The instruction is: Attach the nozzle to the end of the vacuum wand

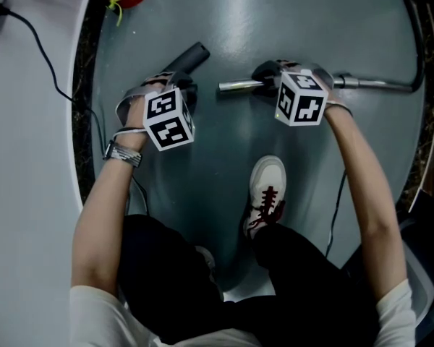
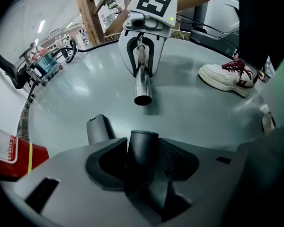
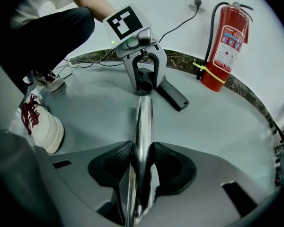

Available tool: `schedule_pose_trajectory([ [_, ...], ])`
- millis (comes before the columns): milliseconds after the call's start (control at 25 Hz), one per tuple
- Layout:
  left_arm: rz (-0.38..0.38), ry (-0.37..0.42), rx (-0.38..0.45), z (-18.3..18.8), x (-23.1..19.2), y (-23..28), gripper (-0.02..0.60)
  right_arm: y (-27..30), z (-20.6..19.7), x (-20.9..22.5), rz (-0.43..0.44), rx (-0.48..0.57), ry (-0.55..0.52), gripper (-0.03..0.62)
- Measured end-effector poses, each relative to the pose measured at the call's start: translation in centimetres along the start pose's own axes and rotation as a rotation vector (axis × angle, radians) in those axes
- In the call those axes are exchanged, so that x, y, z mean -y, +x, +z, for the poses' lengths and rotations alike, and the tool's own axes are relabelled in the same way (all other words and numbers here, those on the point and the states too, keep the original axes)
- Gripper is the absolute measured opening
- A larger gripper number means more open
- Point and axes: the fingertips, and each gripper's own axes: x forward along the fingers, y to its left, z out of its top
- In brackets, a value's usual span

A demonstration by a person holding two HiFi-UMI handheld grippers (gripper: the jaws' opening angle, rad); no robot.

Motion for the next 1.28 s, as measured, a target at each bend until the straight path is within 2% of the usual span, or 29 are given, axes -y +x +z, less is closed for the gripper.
schedule_pose_trajectory([
  [200,0.006,-0.049,0.019,1.8,-0.1,0.3,0.193,0.0,1.0,0.0,-0.003,0.024,-0.009,0.161],
  [400,-0.002,-0.042,0.032,3.2,0.2,0.4,0.192,-0.4,1.9,0.0,-0.014,0.049,-0.021,0.161],
  [880,-0.013,-0.050,0.049,3.9,0.2,0.5,0.190,0.1,2.0,0.0,-0.014,0.036,-0.029,0.163],
  [1280,-0.017,-0.050,0.028,4.1,0.2,0.7,0.189,0.2,2.0,0.3,-0.029,0.037,-0.020,0.161],
])
